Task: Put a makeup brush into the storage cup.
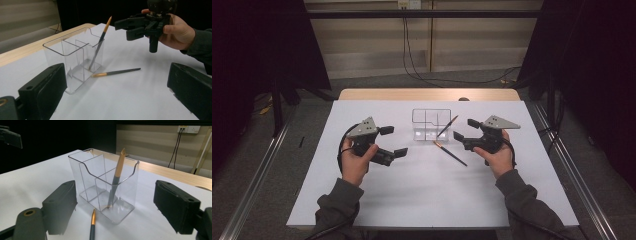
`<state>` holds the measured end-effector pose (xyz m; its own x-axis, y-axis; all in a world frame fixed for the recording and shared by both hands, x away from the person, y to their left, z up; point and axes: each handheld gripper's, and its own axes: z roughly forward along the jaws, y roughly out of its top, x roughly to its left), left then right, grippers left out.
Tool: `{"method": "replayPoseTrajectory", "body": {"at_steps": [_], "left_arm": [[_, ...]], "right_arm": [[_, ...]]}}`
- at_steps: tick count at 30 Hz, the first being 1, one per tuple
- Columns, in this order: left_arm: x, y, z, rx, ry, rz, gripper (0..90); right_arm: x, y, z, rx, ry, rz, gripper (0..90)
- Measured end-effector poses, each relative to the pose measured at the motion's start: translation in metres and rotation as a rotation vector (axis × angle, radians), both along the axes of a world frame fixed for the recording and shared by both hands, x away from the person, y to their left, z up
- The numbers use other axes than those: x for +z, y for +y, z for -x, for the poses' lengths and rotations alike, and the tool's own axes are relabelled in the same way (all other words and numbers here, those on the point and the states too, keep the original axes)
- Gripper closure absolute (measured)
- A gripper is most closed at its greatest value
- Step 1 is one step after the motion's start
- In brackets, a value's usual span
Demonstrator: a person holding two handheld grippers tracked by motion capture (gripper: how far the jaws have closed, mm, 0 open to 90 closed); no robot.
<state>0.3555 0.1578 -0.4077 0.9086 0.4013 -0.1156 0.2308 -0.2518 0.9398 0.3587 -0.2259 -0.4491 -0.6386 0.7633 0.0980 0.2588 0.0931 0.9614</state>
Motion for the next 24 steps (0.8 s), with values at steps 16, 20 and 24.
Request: {"method": "replayPoseTrajectory", "body": {"at_steps": [16, 20, 24], "left_arm": [[-0.0021, -0.0022, -0.0006, -0.010, 0.005, 0.003, 2.1], [-0.0025, -0.0026, -0.0008, -0.015, 0.006, 0.006, 2.0], [-0.0023, -0.0027, -0.0007, -0.011, 0.006, 0.002, 2.1]], "right_arm": [[0.0010, 0.0008, 0.0044, -0.007, 0.060, 0.055, 18.6], [0.0010, 0.0012, 0.0048, 0.001, 0.076, 0.078, 18.6], [0.0020, 0.0017, 0.0047, 0.003, 0.092, 0.093, 18.9]]}}
